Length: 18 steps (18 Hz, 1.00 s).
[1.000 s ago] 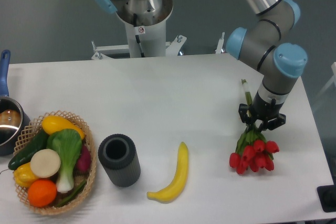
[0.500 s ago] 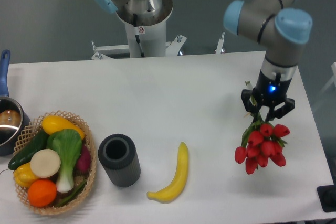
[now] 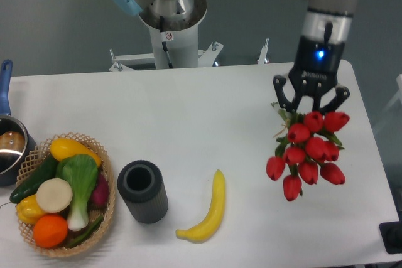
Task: Pick up the flowers from the table
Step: 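Lift the gripped tulip bouquet up off the table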
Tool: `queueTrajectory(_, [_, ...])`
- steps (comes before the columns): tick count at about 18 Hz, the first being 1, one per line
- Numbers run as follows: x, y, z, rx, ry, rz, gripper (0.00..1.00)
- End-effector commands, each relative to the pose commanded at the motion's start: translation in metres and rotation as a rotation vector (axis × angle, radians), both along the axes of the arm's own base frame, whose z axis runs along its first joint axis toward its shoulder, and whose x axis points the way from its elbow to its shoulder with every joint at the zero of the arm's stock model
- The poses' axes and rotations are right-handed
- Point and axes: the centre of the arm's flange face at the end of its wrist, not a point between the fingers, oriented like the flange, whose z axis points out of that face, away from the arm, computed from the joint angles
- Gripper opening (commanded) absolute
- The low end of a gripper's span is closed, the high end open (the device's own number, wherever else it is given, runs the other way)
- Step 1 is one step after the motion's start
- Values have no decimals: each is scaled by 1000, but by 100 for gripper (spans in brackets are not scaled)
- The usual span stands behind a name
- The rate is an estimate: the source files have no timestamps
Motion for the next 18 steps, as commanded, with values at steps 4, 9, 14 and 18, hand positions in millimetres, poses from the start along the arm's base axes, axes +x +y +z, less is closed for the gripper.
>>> queueTrajectory(4, [11,11,22,145,-26,-92,36])
queueTrajectory(9, [19,24,26,215,-54,-155,37])
queueTrajectory(14, [23,29,27,240,-81,-171,37])
queueTrajectory(18, [23,26,23,240,-91,-164,37])
